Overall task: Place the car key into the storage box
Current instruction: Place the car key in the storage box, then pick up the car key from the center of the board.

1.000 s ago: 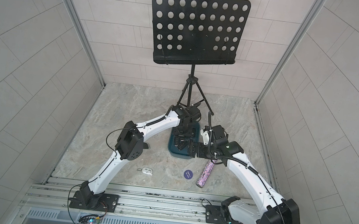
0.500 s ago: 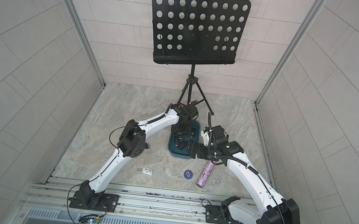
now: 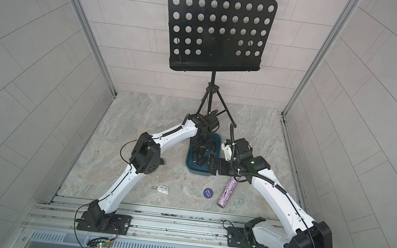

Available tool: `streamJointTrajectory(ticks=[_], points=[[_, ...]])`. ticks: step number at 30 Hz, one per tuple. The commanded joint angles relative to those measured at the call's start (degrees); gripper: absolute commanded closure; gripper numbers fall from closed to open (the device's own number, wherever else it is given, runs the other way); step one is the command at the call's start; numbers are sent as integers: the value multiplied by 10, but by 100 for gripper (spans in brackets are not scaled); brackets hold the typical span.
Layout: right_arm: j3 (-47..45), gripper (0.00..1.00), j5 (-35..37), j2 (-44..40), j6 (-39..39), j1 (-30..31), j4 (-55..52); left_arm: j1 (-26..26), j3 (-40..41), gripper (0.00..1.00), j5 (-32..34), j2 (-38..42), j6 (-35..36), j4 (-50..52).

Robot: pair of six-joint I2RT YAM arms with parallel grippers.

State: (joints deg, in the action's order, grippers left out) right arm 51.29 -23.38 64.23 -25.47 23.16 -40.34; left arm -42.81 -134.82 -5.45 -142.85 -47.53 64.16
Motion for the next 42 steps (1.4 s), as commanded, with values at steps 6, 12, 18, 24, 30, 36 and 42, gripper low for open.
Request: streamJointTrajectory(ticks=[6, 12, 18, 24, 30, 36, 42], points=[[4, 0, 12, -28, 13, 20, -3, 4, 109, 21, 18, 177, -3, -55], [-7, 0, 43, -38, 29, 73, 12, 23, 299, 16, 28, 315, -17, -121], [-9, 0, 104, -11, 64, 177, 46, 58, 484, 7, 26, 458, -39, -175], [4, 0, 126, 49, 145, 278, 95, 110, 613, 3, 31, 577, -67, -185], [53, 0, 149, 140, 203, 336, 106, 174, 712, 0, 51, 681, -79, -183], [116, 0, 159, 238, 246, 380, 95, 252, 799, 0, 34, 759, -75, -176], [177, 1, 171, 327, 277, 417, 86, 328, 879, 0, -45, 816, -75, -178]])
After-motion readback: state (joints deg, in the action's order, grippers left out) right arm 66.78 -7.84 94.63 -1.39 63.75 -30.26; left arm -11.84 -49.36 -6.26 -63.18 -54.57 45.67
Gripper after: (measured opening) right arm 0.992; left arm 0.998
